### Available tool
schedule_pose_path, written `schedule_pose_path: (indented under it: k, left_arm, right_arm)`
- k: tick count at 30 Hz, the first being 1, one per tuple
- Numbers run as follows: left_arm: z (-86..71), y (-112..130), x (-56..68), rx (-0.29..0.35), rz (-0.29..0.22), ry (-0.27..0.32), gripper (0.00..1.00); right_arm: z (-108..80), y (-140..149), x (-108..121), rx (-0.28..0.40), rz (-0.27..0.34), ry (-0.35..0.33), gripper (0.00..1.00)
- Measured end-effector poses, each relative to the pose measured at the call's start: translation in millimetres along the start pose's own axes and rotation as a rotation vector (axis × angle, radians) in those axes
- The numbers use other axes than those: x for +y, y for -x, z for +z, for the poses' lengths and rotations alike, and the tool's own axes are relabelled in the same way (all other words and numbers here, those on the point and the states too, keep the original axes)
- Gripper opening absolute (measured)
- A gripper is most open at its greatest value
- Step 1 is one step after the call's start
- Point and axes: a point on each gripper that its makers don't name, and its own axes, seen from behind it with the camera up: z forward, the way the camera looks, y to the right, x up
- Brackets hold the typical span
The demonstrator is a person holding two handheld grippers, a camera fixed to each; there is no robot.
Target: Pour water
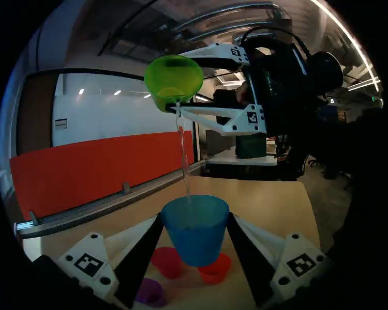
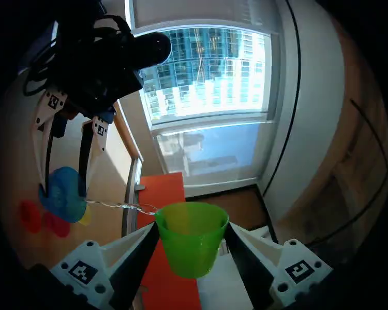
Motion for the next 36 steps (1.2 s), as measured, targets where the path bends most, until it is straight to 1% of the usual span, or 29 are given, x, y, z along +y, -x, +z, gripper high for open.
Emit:
schedule_pose_path:
  k: [6,15,36]
  left_arm:
    - [-0.1,2,-0.7,-0.001,-0.002,0.000,0.87]
    - [-1.1,2,3.0,0.000,-0.003,0.010,0.87]
    - [-1.2,2,0.5,0.005,-0.008,0.006,0.87]
  right_arm:
    - [1.1,-1,0,0.001,-0.029,-0.001,0.90]
    - [3.1,-5,0,0.005,-0.068,-0.005,0.90]
    - [6.1,-12,-1,0.009,-0.161,-0.008,0.90]
